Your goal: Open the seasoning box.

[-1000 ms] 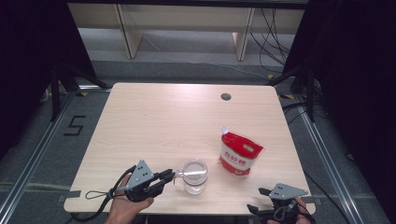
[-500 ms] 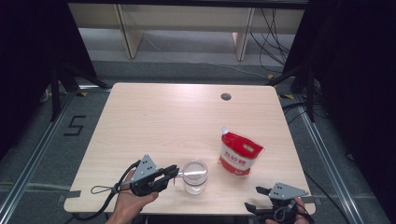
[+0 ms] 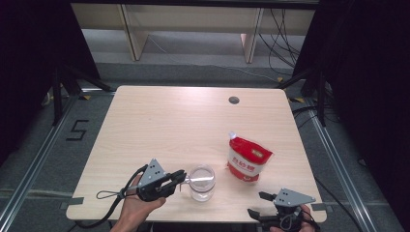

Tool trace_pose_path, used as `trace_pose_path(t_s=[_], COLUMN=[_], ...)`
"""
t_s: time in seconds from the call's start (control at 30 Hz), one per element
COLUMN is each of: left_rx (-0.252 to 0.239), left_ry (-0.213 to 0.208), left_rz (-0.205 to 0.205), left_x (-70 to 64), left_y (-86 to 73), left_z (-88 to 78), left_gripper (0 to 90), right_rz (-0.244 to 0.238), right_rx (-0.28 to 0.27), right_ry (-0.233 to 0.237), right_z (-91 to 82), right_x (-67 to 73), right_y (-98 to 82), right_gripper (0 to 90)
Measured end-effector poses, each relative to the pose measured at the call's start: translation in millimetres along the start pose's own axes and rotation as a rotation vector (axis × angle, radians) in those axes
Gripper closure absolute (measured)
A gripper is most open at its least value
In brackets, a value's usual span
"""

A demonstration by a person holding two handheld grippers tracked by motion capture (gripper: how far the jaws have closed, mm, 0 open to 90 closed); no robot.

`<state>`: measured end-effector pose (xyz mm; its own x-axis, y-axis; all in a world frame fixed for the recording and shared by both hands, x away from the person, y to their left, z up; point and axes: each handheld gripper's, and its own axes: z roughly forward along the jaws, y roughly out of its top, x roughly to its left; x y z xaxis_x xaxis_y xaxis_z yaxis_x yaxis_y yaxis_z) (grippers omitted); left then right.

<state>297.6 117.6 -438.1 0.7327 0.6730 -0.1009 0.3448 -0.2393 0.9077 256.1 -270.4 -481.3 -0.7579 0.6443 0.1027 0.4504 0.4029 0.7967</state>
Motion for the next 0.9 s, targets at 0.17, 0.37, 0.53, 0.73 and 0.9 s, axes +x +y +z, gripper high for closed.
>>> trace_pose_path(t_s=[0.17, 0.37, 0.53, 0.73, 0.9], left_rx=[0.011, 0.018, 0.026, 0.020, 0.023], left_ry=[0.010, 0.012, 0.013, 0.012, 0.016], left_rz=[0.008, 0.017, 0.030, 0.022, 0.023], left_x=[0.1, 1.2, 0.2, 0.1, 0.0], left_y=[-0.5, -1.7, -2.6, -4.3, -5.0], left_z=[1.0, 3.1, 3.6, 4.5, 4.2], left_gripper=[81.8, 82.4, 83.0, 83.4, 83.2], right_rz=[-0.019, -0.044, -0.089, -0.103, -0.087], right_rx=[-0.014, -0.008, -0.026, -0.054, -0.064], right_ry=[0.001, 0.027, 0.016, 0.007, 0.013], right_z=[2.7, 5.7, 6.4, 7.9, 11.6], right_x=[0.8, 3.0, 5.8, 9.5, 14.6], right_y=[2.3, 4.1, 6.2, 11.1, 15.4], right_gripper=[30.5, 35.9, 42.2, 49.6, 57.8])
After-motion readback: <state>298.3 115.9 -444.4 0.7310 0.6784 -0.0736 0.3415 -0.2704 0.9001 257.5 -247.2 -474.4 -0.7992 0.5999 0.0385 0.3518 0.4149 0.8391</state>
